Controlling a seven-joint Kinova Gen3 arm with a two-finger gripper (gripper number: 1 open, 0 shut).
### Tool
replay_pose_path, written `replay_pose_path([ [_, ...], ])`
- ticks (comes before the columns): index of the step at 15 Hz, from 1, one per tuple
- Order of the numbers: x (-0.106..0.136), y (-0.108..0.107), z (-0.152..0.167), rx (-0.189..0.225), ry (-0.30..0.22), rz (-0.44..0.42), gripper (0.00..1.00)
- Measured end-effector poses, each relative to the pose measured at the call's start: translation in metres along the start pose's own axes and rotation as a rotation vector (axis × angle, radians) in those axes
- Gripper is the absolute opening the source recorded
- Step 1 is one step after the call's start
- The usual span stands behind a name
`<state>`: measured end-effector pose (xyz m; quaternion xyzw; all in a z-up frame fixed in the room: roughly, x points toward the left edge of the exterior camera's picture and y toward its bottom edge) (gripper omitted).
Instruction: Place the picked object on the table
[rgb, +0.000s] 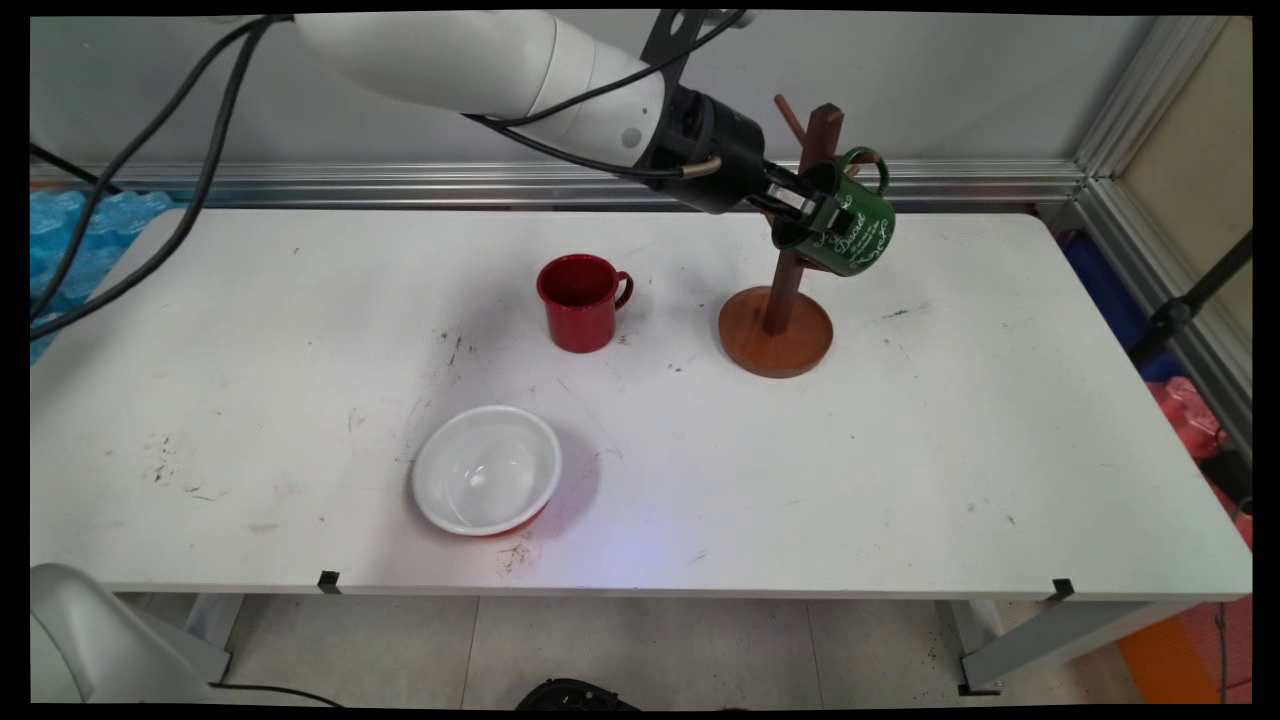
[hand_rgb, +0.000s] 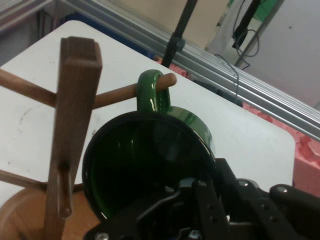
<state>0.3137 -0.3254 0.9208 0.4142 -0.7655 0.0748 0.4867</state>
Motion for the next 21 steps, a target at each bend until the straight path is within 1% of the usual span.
replay_pose_path([
  [12, 0.007, 0.011, -0.015, -0.036, 0.012, 0.041, 0.00],
  [17, 0.011, 0.020, -0.025, -0.059, 0.017, 0.065, 0.00],
  [21, 0.012, 0.028, -0.038, -0.068, 0.007, 0.101, 0.00],
])
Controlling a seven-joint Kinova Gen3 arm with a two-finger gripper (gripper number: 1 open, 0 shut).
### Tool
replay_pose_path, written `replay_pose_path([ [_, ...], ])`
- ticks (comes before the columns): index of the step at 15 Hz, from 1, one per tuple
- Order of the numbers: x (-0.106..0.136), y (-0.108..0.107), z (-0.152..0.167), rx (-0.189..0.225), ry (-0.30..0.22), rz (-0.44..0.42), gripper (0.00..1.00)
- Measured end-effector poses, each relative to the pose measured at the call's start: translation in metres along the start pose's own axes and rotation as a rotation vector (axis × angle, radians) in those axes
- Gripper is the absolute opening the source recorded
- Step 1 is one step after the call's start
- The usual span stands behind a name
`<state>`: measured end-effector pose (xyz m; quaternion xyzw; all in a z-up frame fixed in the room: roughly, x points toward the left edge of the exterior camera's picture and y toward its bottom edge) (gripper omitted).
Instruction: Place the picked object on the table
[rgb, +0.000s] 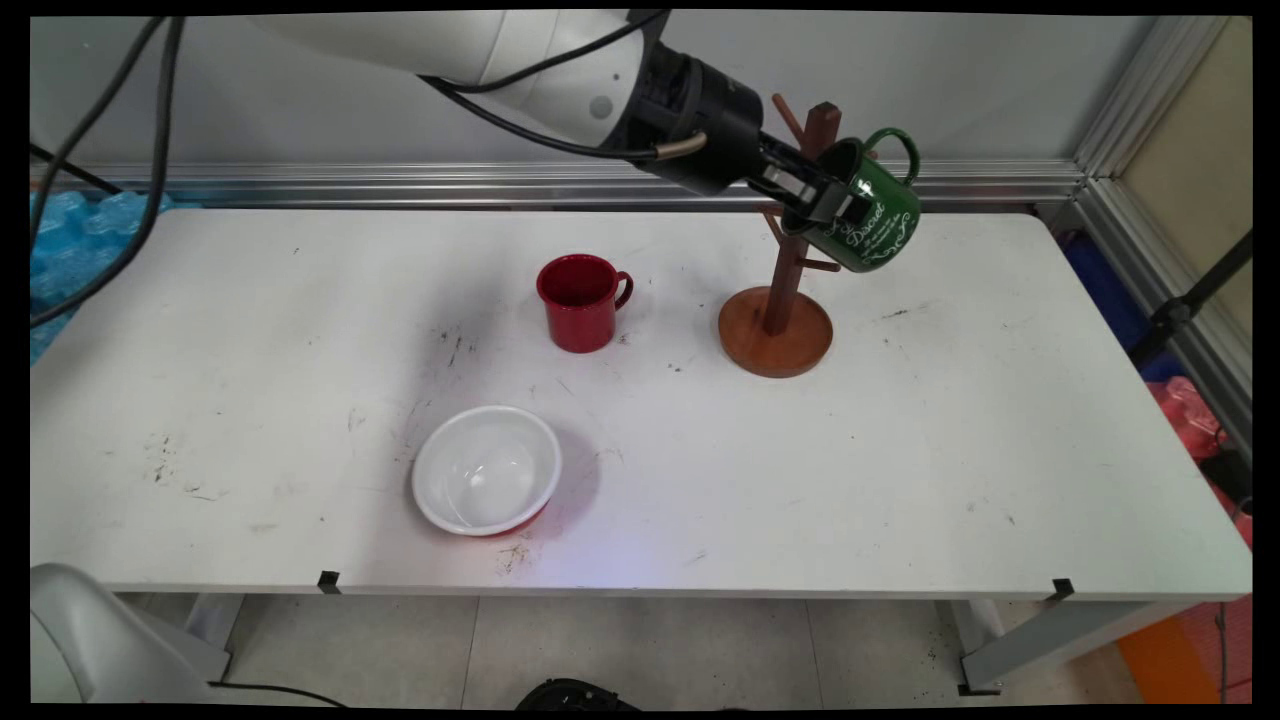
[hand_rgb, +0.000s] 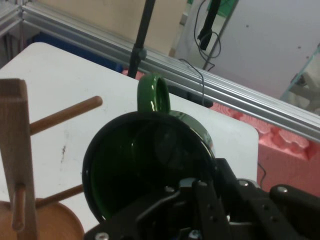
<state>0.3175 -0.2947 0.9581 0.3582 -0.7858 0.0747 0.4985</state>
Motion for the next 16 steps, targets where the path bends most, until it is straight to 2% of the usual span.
replay_pose_path([
  [7, -0.006, 0.012, -0.028, 0.016, -0.047, 0.070, 0.00],
  [10, -0.011, 0.018, -0.036, 0.035, -0.075, 0.101, 0.00],
  [16, -0.022, 0.029, -0.040, 0.100, -0.157, 0.149, 0.00],
])
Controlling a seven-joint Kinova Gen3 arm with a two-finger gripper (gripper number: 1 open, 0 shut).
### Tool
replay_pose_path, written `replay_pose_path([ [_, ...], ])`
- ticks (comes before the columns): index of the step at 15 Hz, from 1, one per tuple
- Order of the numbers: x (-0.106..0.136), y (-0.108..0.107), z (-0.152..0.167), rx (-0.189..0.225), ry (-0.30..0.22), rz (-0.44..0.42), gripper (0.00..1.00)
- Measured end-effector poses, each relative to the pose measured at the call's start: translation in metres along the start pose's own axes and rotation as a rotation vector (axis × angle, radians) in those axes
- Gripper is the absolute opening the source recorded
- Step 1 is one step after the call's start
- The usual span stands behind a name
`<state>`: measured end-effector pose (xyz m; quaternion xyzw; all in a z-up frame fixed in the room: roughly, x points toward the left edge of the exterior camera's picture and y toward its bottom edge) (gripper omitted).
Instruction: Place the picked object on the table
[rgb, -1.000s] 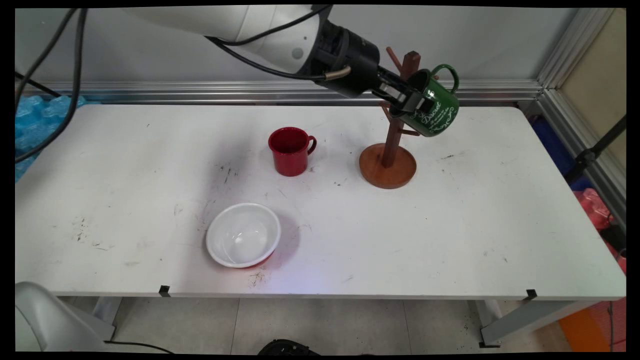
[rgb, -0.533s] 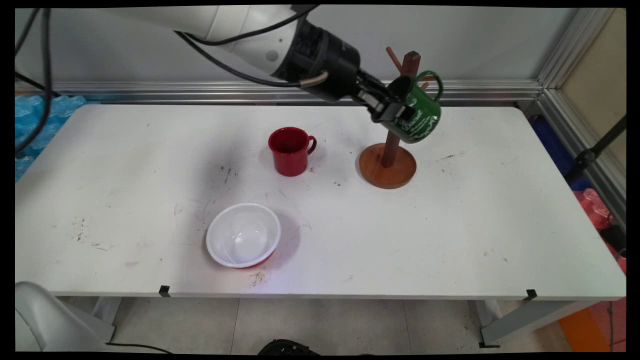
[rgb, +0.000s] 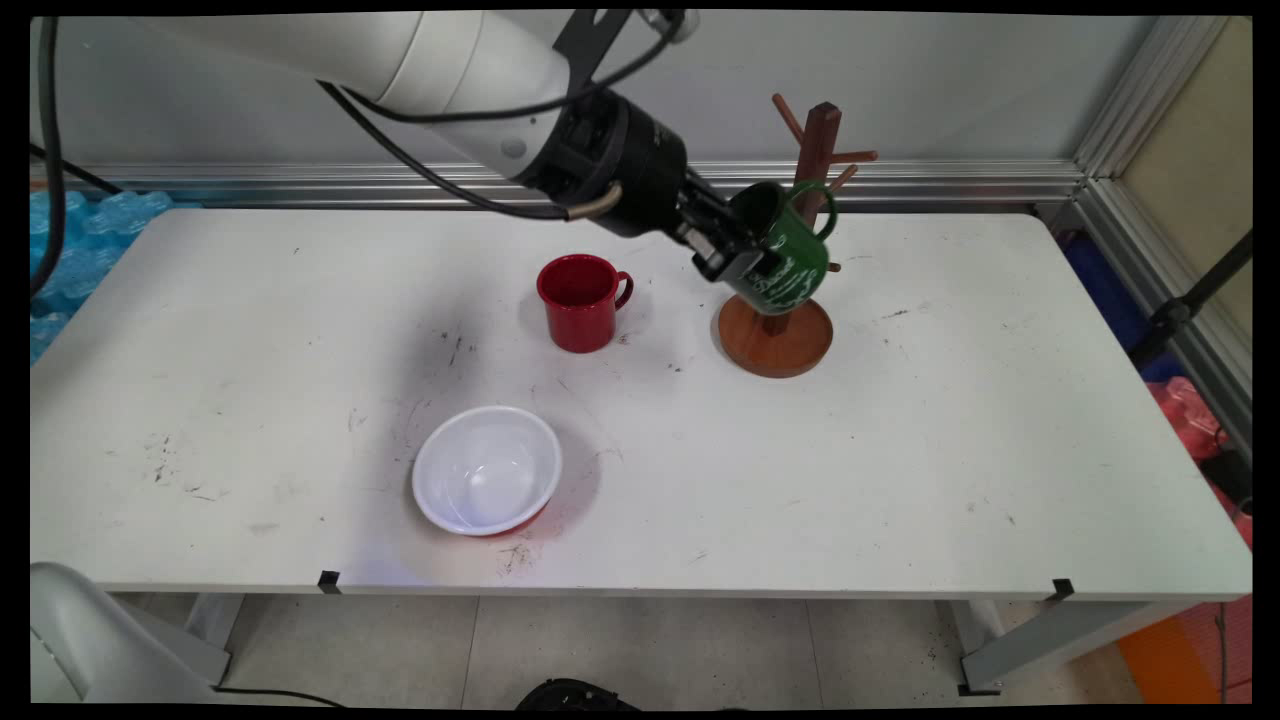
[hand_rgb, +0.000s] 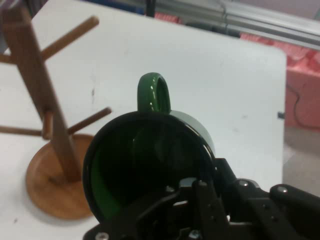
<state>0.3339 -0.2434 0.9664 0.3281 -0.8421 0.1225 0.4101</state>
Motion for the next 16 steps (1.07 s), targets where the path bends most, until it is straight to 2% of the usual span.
replay_pose_path([
  [16, -0.016, 0.026, 0.043, 0.129, -0.240, 0.099, 0.00],
])
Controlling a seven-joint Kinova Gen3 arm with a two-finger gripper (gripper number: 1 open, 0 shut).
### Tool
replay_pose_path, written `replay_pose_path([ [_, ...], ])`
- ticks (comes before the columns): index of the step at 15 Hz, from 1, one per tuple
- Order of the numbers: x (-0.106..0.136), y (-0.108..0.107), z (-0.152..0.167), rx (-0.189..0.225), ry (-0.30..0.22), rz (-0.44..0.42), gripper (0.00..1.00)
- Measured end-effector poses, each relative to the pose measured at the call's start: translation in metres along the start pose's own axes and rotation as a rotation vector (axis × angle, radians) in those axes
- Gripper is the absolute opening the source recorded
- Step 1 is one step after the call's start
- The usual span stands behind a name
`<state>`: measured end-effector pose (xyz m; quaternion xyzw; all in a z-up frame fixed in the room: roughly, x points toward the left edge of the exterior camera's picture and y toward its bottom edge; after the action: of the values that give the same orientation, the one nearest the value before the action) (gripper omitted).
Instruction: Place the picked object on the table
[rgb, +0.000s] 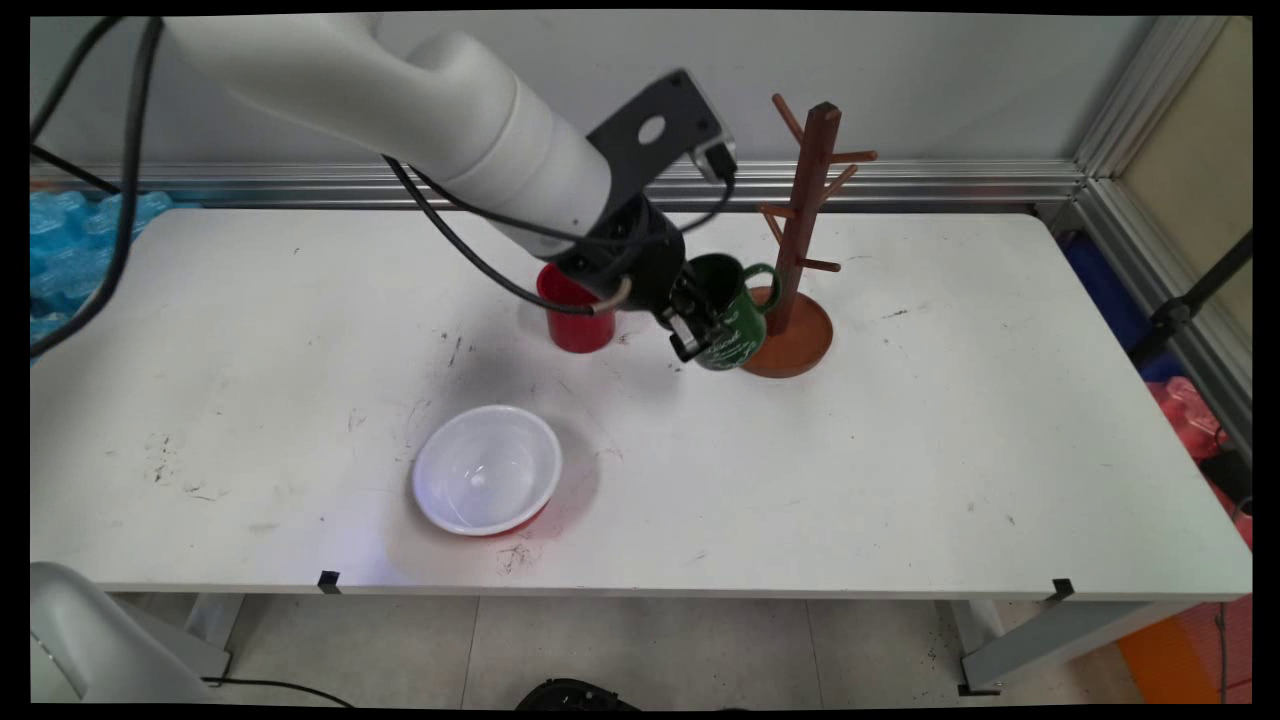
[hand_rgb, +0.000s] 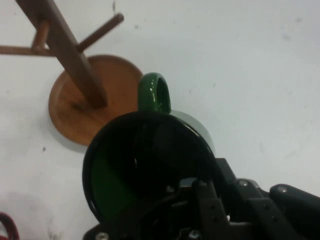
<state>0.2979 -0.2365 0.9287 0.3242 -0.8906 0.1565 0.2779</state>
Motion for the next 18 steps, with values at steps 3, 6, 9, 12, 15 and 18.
replay_pose_path([
  [3, 0.000, 0.008, 0.010, 0.017, -0.042, 0.018, 0.00],
  [6, -0.001, 0.014, 0.020, 0.031, -0.080, 0.035, 0.00],
  [9, -0.004, 0.021, 0.031, 0.049, -0.129, 0.052, 0.00],
  [12, -0.009, 0.026, 0.040, 0.063, -0.171, 0.067, 0.00],
  [15, -0.015, 0.029, 0.048, 0.074, -0.208, 0.082, 0.00],
  [18, -0.021, 0.032, 0.056, 0.081, -0.238, 0.097, 0.00],
])
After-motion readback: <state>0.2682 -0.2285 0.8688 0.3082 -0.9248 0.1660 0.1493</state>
